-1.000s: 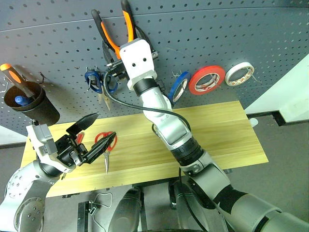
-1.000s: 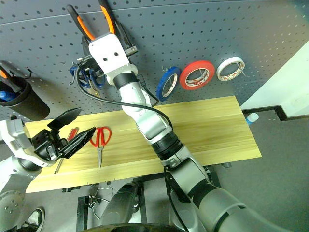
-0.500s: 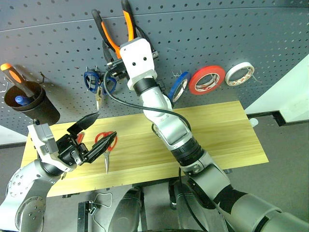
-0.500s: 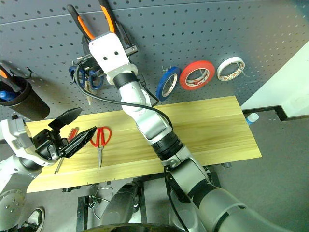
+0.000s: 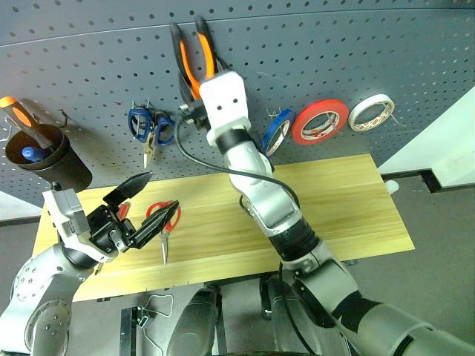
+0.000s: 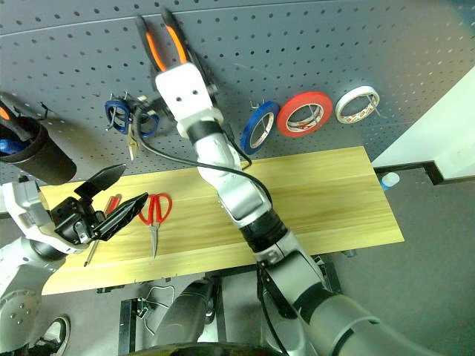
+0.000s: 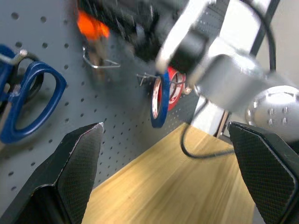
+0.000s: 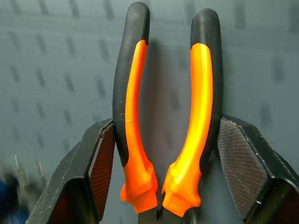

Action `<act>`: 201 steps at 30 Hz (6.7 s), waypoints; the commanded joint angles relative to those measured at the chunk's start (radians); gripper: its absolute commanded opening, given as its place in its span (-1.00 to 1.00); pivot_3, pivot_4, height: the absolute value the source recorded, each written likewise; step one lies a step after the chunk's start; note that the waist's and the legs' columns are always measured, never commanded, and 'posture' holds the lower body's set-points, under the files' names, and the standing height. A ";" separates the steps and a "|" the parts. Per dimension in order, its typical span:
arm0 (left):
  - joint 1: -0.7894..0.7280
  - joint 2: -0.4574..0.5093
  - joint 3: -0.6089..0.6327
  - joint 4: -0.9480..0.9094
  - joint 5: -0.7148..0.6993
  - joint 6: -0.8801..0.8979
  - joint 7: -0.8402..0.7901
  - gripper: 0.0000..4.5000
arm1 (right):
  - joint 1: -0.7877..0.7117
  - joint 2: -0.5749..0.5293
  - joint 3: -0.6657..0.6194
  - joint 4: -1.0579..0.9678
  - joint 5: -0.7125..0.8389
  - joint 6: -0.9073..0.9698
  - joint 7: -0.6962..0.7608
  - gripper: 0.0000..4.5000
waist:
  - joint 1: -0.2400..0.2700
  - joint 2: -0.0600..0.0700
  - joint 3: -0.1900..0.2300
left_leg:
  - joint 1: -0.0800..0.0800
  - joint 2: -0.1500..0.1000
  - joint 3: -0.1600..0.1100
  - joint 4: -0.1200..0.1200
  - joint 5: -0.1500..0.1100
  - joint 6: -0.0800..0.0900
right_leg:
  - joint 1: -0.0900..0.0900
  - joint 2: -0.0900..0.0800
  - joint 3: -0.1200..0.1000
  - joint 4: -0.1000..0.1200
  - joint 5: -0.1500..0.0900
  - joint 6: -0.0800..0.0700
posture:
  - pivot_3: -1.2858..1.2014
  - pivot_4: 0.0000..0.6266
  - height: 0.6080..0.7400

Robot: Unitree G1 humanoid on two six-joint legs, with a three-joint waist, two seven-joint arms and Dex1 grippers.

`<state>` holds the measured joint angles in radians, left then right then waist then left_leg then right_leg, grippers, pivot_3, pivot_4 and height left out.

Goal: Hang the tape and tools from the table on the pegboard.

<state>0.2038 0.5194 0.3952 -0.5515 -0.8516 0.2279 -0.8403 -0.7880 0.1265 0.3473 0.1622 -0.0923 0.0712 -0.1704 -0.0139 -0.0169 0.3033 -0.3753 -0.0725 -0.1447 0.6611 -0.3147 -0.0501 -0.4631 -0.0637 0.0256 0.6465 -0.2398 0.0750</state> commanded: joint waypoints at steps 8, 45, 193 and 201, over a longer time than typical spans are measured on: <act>0.004 0.004 0.002 -0.024 -0.003 -0.008 0.005 0.98 | 0.018 0.072 -0.029 -0.047 0.014 0.032 0.009 0.29 | -0.002 0.001 0.002 | 0.000 0.001 0.000 0.000 0.000 0.000 | 0.000 0.001 0.000 0.000 0.000 0.000 | 0.12 0.08 0.80; -0.045 -0.016 -0.053 0.035 0.039 -0.041 -0.041 0.98 | 0.244 0.001 0.007 -0.287 -0.061 0.164 0.086 0.99 | 0.000 -0.002 0.000 | -0.014 0.001 0.000 -0.014 0.003 -0.005 | -0.012 0.000 -0.001 -0.016 0.001 0.001 | 0.11 -0.12 0.80; -0.280 -0.521 -0.257 0.595 0.769 0.756 0.986 -0.89 | 1.073 -0.683 -0.170 -1.031 0.181 0.545 0.665 1.00 | -0.001 0.004 -0.059 | 0.023 0.001 0.002 0.001 -0.003 0.003 | 0.034 0.000 -0.001 -0.017 0.001 0.017 | 0.00 -0.17 0.80; -0.267 -0.522 -0.270 0.562 0.756 0.742 0.958 -0.89 | 1.069 -0.688 -0.164 -1.022 0.172 0.538 0.661 1.00 | 0.000 0.005 -0.058 | 0.023 0.001 0.001 0.001 -0.003 0.003 | 0.034 0.000 -0.002 -0.017 0.000 0.017 | 0.00 -0.17 0.80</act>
<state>-0.1161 -0.0021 0.1299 -0.0418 -0.0953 0.9266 0.1301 0.2803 -0.5542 0.1860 -0.8228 0.0822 0.6257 0.4929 -0.0141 -0.0121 0.2452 -0.3522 -0.0715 -0.1433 0.6619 -0.3177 -0.0467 -0.4290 -0.0639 0.0241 0.6289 -0.2394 0.0925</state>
